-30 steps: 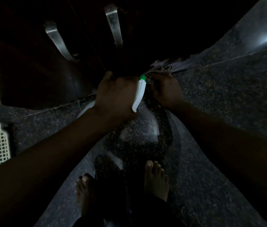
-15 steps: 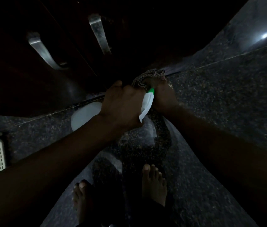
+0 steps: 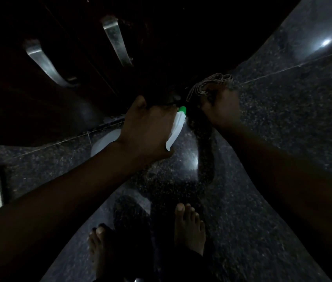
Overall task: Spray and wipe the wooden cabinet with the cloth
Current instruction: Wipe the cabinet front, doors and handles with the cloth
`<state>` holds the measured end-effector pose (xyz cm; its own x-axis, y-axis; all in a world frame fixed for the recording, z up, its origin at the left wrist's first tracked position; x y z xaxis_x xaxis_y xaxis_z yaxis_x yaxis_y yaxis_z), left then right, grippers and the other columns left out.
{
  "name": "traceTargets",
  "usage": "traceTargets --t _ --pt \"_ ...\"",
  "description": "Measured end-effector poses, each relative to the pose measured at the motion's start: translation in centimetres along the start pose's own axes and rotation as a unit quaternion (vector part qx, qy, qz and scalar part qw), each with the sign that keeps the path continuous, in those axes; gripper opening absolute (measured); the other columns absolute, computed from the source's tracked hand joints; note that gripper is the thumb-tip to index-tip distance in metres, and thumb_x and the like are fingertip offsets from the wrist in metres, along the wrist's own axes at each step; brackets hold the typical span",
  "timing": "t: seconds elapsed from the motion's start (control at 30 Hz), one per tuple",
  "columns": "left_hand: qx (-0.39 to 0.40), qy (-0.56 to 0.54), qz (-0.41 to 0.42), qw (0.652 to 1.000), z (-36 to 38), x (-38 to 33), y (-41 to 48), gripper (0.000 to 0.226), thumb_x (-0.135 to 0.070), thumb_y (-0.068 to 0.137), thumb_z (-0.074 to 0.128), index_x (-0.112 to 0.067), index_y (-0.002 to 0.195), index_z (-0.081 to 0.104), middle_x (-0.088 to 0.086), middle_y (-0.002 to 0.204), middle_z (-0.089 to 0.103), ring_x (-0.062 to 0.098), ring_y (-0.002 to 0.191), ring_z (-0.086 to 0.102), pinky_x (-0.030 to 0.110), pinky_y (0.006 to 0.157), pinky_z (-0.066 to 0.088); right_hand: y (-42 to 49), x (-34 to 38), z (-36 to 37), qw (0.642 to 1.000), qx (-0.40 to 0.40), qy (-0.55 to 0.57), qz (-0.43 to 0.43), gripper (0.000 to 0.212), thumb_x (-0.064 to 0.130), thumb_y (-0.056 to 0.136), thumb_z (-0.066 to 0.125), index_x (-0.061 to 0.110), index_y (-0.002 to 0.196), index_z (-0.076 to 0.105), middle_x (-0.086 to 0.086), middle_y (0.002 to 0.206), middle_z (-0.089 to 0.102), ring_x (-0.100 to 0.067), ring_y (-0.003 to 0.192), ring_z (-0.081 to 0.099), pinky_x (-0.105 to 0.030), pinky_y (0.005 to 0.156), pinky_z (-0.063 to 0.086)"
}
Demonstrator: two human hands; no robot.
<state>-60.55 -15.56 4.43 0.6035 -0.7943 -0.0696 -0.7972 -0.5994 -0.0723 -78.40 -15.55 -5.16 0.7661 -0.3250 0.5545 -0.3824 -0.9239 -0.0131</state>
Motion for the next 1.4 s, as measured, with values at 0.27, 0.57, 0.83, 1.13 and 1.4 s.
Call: traceTargets --t 0.27,0.57,0.83,1.13,1.4 --pt "0.068 0.006 -0.015 0.998 1.0 0.2 1.0 0.022 -0.021 0.077 0.043 -0.019 0.097 0.051 -0.002 0.084 0.06 0.025 0.08 0.058 0.037 0.087 0.029 -1.5 6.9 2.3 0.979 0.073 0.007 -0.193 0.027 0.03 0.085 0.059 0.025 0.109 0.073 -0.003 0.108 0.074 -0.027 0.101 0.067 -0.033 0.086 0.05" --pt "0.009 -0.004 -0.006 1.0 -0.1 0.3 0.8 0.008 -0.019 0.076 0.046 -0.013 0.08 0.048 0.005 0.068 0.057 0.029 0.063 0.055 0.04 0.079 0.035 0.8 0.1 -0.9 0.995 0.014 -0.073 -0.059 0.026 0.037 0.09 0.058 0.02 0.103 0.072 -0.012 0.092 0.074 -0.036 0.088 0.068 -0.041 0.071 0.053" --pt "-0.001 -0.018 -0.013 1.0 0.2 -0.3 1.4 0.007 -0.01 0.074 0.049 -0.011 0.081 0.05 0.007 0.067 0.058 0.031 0.065 0.057 0.043 0.083 0.038 -0.2 3.1 1.4 0.981 0.076 -0.078 -0.16 0.021 0.034 0.088 0.058 0.024 0.102 0.071 -0.008 0.089 0.073 -0.031 0.083 0.067 -0.038 0.066 0.052" --pt "0.004 -0.014 -0.015 1.0 0.4 -0.5 2.1 0.013 -0.013 0.069 0.059 -0.013 0.077 0.048 0.005 0.064 0.058 0.029 0.059 0.057 0.04 0.081 0.037 1.9 -2.5 -1.6 0.991 0.029 -0.123 -0.051 0.029 0.036 0.087 0.059 0.01 0.093 0.071 -0.019 0.089 0.071 -0.04 0.083 0.067 -0.039 0.065 0.05" --pt "0.02 -0.007 -0.002 1.0 1.4 -1.4 3.6 0.016 -0.021 0.073 0.052 -0.015 0.086 0.046 -0.003 0.07 0.051 0.019 0.061 0.047 0.038 0.081 0.036 1.5 -1.2 -1.5 0.981 0.056 -0.149 -0.109 0.029 0.039 0.088 0.055 0.014 0.092 0.068 -0.014 0.083 0.071 -0.038 0.078 0.066 -0.041 0.065 0.053"
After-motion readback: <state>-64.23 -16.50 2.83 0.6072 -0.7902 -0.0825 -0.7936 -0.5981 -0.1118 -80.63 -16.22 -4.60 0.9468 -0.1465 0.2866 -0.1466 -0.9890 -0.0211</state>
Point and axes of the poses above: each hand's wrist, its own y-axis towards the middle knuckle, its own z-axis out of the palm, x = y × z, the point moved 6 cm from there along y, towards the middle knuckle
